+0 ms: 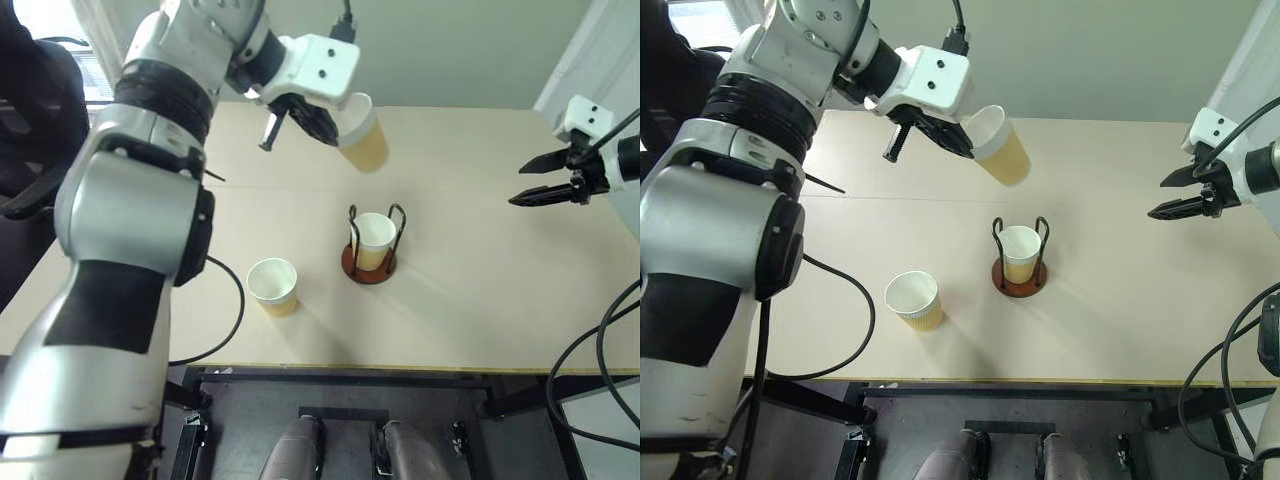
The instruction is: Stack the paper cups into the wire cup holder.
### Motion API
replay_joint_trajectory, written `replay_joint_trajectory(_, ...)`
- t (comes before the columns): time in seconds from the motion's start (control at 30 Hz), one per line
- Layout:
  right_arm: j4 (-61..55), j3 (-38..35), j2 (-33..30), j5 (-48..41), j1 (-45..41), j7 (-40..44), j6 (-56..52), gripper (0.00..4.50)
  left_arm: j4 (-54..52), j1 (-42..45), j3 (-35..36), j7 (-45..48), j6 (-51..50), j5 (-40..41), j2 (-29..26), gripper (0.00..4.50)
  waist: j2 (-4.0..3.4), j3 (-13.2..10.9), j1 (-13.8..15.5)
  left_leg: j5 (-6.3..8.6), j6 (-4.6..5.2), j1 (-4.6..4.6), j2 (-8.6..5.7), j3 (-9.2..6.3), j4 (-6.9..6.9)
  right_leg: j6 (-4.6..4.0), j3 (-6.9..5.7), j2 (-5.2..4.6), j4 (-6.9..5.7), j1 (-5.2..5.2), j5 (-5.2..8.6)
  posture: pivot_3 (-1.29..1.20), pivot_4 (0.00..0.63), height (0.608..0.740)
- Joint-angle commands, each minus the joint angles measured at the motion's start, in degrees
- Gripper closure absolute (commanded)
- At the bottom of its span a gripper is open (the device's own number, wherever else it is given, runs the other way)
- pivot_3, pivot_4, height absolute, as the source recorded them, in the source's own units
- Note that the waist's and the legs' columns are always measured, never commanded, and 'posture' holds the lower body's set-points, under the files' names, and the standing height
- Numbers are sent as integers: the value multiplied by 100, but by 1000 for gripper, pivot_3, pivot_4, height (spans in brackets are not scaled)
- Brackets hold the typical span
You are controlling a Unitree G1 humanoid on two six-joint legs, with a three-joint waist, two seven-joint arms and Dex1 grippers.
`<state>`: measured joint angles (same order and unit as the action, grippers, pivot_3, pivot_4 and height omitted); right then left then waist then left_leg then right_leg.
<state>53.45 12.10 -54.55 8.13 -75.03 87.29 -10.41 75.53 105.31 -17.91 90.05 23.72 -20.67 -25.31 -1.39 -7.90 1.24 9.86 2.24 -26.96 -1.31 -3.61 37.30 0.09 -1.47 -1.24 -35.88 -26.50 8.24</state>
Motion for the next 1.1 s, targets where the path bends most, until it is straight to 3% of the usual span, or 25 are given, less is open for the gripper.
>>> replay_joint_trajectory(0.03, -90, -62, -38, 8, -202, 66, 33, 1079, -98, 217, 83, 230, -2, 186, 72, 4459, 0, 0, 1, 3, 2, -3, 4, -4, 5, 2, 3, -4, 0, 1, -1, 0, 150, 740)
replay_joint_trajectory(0.5, -230, -80, -103, 36, -145, 164, -115, 1079, -20, 60, -750, 245, 198, 560, 236, 4459, -1, -1, 23, 40, 24, -5, 5, 3, 76, 11, 3, -4, -6, 20, -4, 0, 150, 740)
replay_joint_trajectory(0.8, -457, -130, -93, -41, 2, 252, -233, 1079, -148, -86, -1348, 245, 123, 1239, 321, 4459, -2, 0, 40, 41, 26, 0, 2, 7, 83, 15, 2, -3, -7, 27, -6, 0, 150, 740)
replay_joint_trajectory(1.0, -1017, -166, -155, -459, 257, 519, -615, 1079, -280, -159, -1757, 245, 57, 1626, 278, 4459, -2, 0, 45, 42, 28, 0, 3, 7, 84, 20, 2, -3, -6, 30, -9, 0, 150, 740)
replay_joint_trajectory(1.1, -1623, 31, -357, -1161, 379, 521, -1186, 1079, -361, -184, -1952, 245, -12, 1843, 248, 4459, -3, 0, 55, 41, 29, -3, 3, 8, 86, 23, 2, -4, -5, 30, -9, 0, 150, 740)
